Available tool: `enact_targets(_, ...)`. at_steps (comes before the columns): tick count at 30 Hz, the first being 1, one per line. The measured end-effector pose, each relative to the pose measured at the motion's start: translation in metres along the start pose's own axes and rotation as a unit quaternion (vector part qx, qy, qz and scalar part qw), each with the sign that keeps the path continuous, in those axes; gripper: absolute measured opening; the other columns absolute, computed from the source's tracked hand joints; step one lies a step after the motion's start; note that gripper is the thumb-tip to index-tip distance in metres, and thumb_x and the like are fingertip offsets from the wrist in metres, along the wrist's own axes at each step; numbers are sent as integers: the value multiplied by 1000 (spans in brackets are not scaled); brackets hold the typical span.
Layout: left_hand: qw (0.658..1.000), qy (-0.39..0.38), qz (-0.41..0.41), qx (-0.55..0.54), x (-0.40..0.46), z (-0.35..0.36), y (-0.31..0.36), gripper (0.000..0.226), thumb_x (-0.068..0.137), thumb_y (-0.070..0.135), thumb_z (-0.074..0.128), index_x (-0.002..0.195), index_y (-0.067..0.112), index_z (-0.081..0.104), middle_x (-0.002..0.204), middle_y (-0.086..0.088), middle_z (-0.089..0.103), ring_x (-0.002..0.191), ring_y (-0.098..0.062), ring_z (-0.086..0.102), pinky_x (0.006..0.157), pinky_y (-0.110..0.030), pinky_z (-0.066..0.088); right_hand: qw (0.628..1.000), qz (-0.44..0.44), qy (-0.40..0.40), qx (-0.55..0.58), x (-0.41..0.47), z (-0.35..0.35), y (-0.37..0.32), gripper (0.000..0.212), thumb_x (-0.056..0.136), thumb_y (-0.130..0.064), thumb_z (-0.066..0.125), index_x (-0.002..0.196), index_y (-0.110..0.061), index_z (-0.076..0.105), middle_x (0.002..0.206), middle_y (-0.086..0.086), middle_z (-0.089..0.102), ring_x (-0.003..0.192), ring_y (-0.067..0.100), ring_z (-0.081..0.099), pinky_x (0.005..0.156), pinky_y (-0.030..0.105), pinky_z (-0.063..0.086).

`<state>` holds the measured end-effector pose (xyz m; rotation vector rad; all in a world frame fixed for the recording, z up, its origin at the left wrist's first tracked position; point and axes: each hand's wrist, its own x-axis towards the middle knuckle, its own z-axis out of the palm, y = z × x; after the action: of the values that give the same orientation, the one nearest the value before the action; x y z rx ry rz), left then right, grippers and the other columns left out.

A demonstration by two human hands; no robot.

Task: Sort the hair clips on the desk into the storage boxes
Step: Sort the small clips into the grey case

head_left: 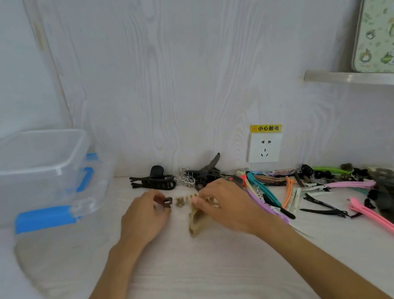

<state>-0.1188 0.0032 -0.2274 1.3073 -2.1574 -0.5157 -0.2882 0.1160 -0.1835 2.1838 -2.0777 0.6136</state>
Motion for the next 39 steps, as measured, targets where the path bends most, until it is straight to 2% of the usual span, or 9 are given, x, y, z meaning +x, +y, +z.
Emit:
enact_targets(7, 994, -59, 83, 31, 2, 7, 4, 62, 81, 61, 52, 138, 44, 32, 127, 14, 44, 115, -11, 45, 83, -33, 43, 1000, 21, 14, 2, -10, -20, 24, 15, 81, -42, 64, 73, -29, 67, 87, -13, 64, 88, 5, 52, 76, 25, 40)
enact_targets(11, 985, -54, 140, 90, 1, 16, 9, 52, 88, 59, 44, 136, 41, 40, 121, 8, 49, 110, -14, 44, 83, -29, 41, 992, 93, 66, 51, -3, -24, 33, 13, 85, -35, 60, 76, -29, 67, 76, -18, 60, 71, -2, 52, 63, 22, 40)
enact_targets(16, 991, -48, 128, -4, 1, 13, 10, 31, 87, 47, 56, 115, 36, 63, 95, 8, 55, 90, -13, 55, 79, -34, 50, 977, 197, 15, 81, -2, -28, 56, 30, 90, -18, 52, 120, -19, 56, 121, 3, 60, 104, 16, 56, 88, 29, 42)
enact_targets(19, 991, -33, 129, 0, 1, 12, 9, 27, 86, 46, 58, 110, 36, 65, 94, 9, 58, 88, -13, 57, 75, -30, 47, 965, 252, 36, 61, -13, -36, 72, 41, 90, -7, 47, 130, -17, 48, 135, 9, 48, 122, 24, 48, 99, 35, 38)
enact_targets(24, 993, -7, 111, -35, 0, 10, 10, 24, 82, 49, 62, 104, 40, 68, 97, 15, 61, 86, -9, 58, 71, -26, 43, 951, 304, -4, 61, -44, -50, 101, 46, 87, 2, 42, 129, -15, 51, 132, 8, 54, 89, 19, 56, 67, 25, 46)
enact_targets(27, 984, 37, 105, -141, -3, 8, 21, 22, 79, 46, 65, 100, 40, 70, 88, 17, 64, 74, -1, 57, 65, -19, 43, 958, 277, -40, 58, -63, -48, 114, 39, 89, 0, 44, 122, -15, 57, 126, 7, 58, 97, 15, 54, 81, 23, 42)
enact_targets(33, 959, 53, 145, -239, -8, 6, 68, 14, 77, 49, 64, 90, 53, 64, 82, 27, 65, 74, 5, 58, 64, -6, 42, 973, 190, 102, 82, -65, -49, 111, 31, 90, -3, 49, 107, -19, 69, 111, -3, 69, 91, 9, 60, 82, 24, 48)
enact_targets(36, 954, 59, 131, -262, 1, 11, 89, 16, 78, 41, 68, 92, 49, 65, 83, 21, 68, 77, 0, 60, 69, -14, 44, 984, 148, 70, 68, -39, -44, 95, 26, 94, -18, 49, 112, -21, 67, 115, -1, 68, 95, 13, 62, 86, 29, 49)
enact_targets(39, 958, 62, 94, -263, 9, 20, 97, 18, 80, 37, 68, 99, 38, 70, 94, 14, 70, 80, -6, 62, 73, -24, 47, 990, 120, 52, 57, -9, -36, 80, 32, 96, -14, 44, 122, -19, 60, 125, 6, 61, 111, 23, 57, 95, 36, 46)
